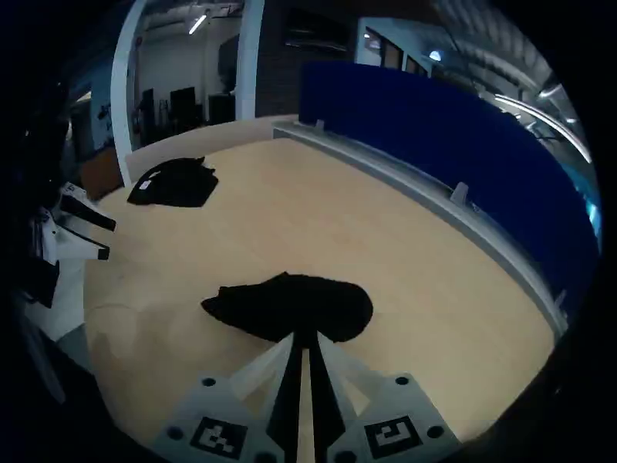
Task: Fold towel
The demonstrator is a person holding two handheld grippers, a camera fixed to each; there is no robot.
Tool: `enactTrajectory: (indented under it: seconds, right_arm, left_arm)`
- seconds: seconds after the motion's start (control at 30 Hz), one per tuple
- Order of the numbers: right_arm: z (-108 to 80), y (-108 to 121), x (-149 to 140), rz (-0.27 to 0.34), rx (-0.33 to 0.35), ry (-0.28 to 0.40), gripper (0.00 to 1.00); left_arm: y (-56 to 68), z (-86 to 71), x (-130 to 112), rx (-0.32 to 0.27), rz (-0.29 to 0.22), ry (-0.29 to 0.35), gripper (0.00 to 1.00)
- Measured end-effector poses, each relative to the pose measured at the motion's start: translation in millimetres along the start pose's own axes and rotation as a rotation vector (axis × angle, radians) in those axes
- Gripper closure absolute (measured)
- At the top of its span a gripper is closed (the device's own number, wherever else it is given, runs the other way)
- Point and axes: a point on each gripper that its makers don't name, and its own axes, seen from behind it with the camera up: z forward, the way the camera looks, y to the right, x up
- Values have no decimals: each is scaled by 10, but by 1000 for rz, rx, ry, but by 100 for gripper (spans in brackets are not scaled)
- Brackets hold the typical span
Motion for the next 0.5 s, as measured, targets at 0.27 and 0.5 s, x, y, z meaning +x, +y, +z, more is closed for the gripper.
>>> enactTrajectory:
  seconds: [0.27, 0.5]
  right_arm:
    - [-249, 149, 378, -8, -13, 57, 94]
    - [-480, 336, 562, 4, -34, 89, 94]
  left_arm:
    - [-26, 10, 89, 5, 20, 10, 8]
    - [11, 11, 157, -4, 26, 11, 8]
